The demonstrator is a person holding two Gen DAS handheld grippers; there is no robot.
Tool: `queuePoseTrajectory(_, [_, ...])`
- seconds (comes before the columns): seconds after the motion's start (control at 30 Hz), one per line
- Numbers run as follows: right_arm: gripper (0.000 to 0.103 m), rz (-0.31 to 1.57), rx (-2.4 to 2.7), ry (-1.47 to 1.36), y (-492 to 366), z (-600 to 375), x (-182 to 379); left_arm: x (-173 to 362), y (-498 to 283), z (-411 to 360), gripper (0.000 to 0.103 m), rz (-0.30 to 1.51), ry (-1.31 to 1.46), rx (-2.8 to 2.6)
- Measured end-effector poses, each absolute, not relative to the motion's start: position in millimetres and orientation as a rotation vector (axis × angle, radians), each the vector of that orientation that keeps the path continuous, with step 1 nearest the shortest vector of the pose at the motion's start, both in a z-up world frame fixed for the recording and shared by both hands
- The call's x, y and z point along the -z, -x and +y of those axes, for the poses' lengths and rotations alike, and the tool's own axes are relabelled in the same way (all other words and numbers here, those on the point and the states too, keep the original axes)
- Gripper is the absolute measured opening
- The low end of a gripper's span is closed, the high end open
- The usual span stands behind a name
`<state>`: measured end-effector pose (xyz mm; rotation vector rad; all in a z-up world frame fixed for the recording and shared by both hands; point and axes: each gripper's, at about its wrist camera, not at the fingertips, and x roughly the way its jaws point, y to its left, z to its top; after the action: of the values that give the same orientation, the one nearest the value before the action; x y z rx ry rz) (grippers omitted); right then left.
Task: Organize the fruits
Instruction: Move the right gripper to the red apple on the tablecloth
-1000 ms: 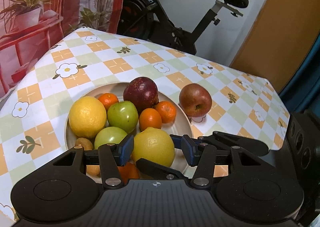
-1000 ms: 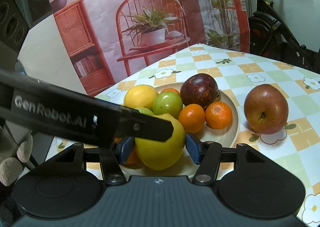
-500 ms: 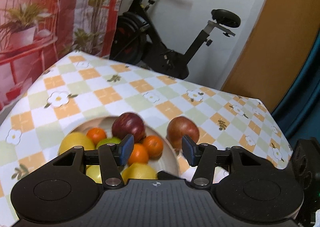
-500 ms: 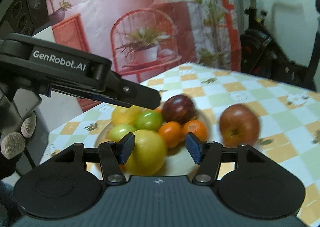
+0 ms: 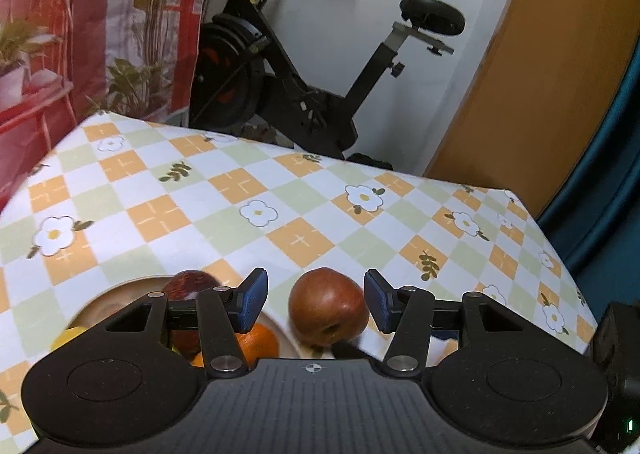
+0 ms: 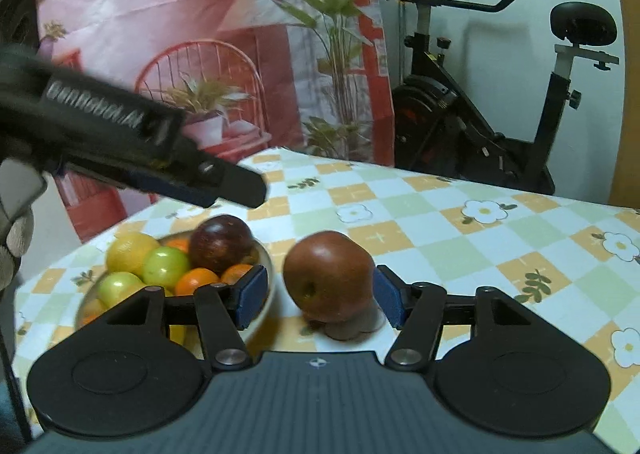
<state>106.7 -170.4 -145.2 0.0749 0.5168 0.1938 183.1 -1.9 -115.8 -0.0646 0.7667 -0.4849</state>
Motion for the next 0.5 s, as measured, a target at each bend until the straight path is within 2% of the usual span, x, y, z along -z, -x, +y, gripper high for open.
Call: queuePoseTrajectory(0.5, [0.062, 0.595, -0.216, -0.001, -118, -175, 162, 145, -205, -35, 0.055, 0.868, -0.036, 0.496])
